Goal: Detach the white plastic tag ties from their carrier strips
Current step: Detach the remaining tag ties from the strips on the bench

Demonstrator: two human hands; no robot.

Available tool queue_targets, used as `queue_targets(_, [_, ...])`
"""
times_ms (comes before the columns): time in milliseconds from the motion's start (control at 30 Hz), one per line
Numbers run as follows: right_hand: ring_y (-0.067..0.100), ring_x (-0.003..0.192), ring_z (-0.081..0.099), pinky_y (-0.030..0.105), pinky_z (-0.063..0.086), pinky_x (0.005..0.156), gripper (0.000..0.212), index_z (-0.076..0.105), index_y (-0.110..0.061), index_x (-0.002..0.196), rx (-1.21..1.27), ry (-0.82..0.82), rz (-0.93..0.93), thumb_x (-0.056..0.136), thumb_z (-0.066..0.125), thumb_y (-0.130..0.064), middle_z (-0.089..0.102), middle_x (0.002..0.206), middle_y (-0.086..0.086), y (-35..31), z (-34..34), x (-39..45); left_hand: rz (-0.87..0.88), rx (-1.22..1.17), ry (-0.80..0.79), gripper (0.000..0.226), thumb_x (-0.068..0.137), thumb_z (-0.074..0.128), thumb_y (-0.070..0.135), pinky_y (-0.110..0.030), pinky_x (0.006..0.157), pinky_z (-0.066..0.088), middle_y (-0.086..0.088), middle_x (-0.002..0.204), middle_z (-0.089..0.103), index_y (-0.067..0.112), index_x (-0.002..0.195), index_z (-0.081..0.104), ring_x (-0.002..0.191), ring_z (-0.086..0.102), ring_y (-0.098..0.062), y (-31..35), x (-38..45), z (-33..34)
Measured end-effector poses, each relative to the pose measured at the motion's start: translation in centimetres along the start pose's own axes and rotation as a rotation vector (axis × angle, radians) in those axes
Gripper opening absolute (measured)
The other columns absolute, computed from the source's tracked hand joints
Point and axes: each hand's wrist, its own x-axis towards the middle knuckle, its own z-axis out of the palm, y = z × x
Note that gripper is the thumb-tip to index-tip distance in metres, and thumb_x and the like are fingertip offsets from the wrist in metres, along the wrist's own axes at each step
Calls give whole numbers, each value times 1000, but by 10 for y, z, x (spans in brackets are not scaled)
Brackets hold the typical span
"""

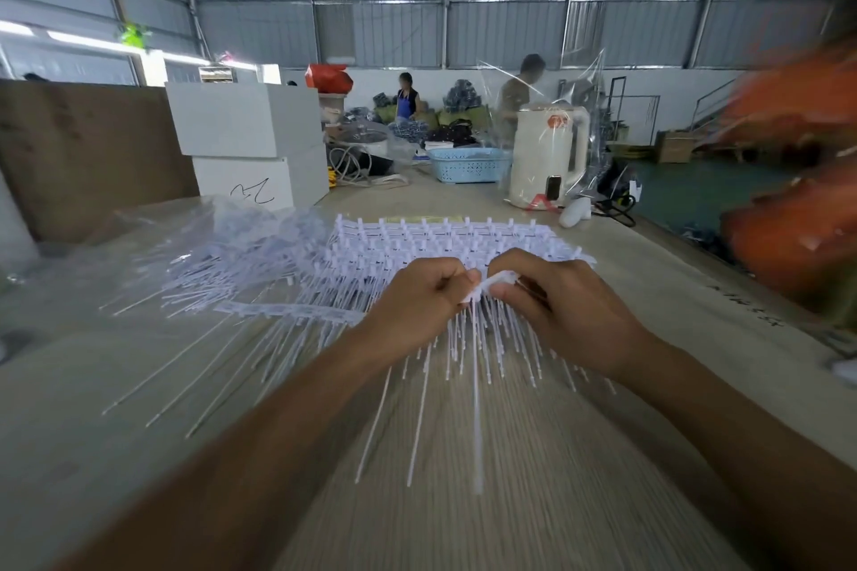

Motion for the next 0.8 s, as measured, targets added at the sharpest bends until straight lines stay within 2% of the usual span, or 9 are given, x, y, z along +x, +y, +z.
queue_targets(133, [10,51,50,30,45,52,11,58,-20,99,-52,119,174,104,49,-23,53,59,-7,11,-1,5,48,75,-16,47,103,53,29,-32,61,41,12,51,41,26,57,45,49,38,-5,2,-3,4])
queue_targets(233, [8,57,54,12,38,45,9,56,-17,103,69,309,473,104,47,-17,58,68,-4,38,-17,4,103,81,-55,43,104,51,30,-40,64,50,11,54,41,24,61,44,51,46,-14,4,-11,10])
queue_targets(300, [6,53,55,11,37,44,11,57,-21,110,246,329,562,103,50,-15,61,69,2,50,-23,-3,103,48,-44,39,105,48,30,-49,70,54,5,59,45,20,68,47,64,62,-28,7,-11,12])
queue_targets(400, [0,47,49,12,37,47,22,61,-25,108,347,190,530,105,46,-10,59,67,7,46,-18,-4,71,-9,-43,29,107,44,25,-53,81,53,6,75,61,23,80,54,85,69,-25,5,-7,10])
queue_targets(467, [2,50,47,19,40,54,28,68,-20,100,300,78,456,104,45,-6,59,68,4,35,-12,0,84,28,-56,22,106,45,18,-46,77,54,4,89,66,25,90,59,84,67,-28,0,-6,6])
queue_targets(500, [2,52,47,21,40,56,28,70,-19,98,306,41,426,104,46,-7,59,68,0,28,-9,2,96,53,-65,22,105,47,13,-39,71,55,3,94,66,27,95,60,79,66,-19,-2,-5,4])
queue_targets(567, [-2,55,52,15,39,56,21,71,-20,100,372,-17,386,104,50,-17,61,65,-12,17,-5,5,122,86,-58,31,99,50,0,-23,67,53,6,97,64,27,102,64,78,62,-3,-5,-5,1])
queue_targets(667, [-5,53,51,11,35,54,25,67,-29,86,444,-169,345,101,52,-41,59,61,-22,1,4,6,175,83,21,35,89,50,-16,-29,78,51,-2,93,66,13,101,66,89,62,-14,-5,-3,0])
queue_targets(800, [0,54,51,13,38,58,27,73,-20,79,286,-291,232,96,62,-38,63,65,-9,0,11,2,132,222,-118,24,93,59,-3,-22,73,49,3,94,68,18,98,69,86,62,-7,-10,-1,-15])
